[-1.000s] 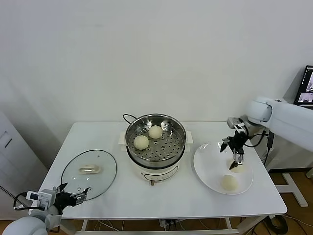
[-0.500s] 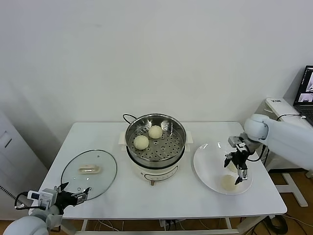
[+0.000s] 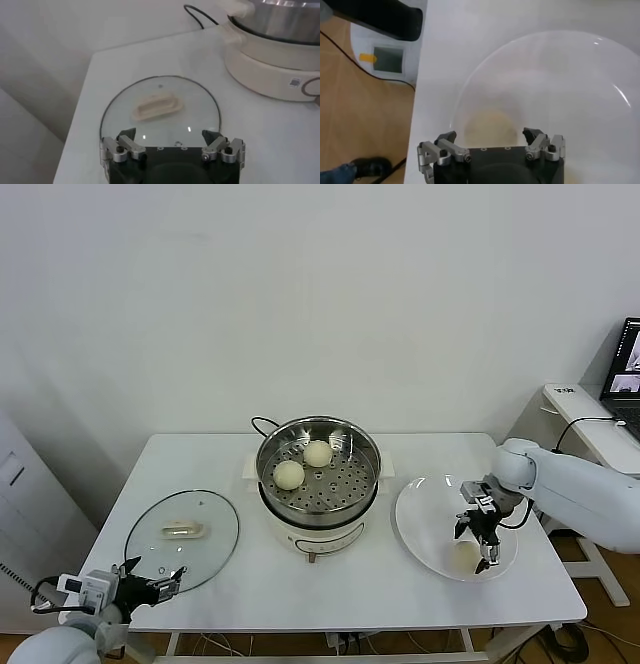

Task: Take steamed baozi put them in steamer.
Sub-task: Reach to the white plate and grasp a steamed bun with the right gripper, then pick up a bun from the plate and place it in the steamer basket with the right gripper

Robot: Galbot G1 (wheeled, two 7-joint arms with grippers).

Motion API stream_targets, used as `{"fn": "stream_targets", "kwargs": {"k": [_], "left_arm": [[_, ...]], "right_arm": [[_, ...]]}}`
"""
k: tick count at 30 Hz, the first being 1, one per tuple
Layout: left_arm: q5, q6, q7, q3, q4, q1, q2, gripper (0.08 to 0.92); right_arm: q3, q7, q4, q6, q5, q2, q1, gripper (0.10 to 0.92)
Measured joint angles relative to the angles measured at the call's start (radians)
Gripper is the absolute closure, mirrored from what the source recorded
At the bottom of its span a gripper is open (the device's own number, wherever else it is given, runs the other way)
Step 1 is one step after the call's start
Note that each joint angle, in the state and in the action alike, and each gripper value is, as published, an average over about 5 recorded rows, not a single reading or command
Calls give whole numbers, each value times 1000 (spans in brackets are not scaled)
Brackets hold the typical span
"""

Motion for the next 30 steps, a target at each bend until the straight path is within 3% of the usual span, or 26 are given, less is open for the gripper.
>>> {"fn": "stream_targets", "kwargs": {"k": [10, 13, 30], "left_arm": [[1, 4, -1, -2, -4, -3, 1, 177], [1, 6, -1, -2, -5, -4, 0, 177], [-6, 5, -3, 13, 11, -21, 20, 177]], "right_arm": [[28, -7, -1, -5, -26, -4, -17, 520], [26, -15, 8, -3, -31, -12, -12, 565], [-49, -22, 38, 61, 87, 7, 279, 575]]}}
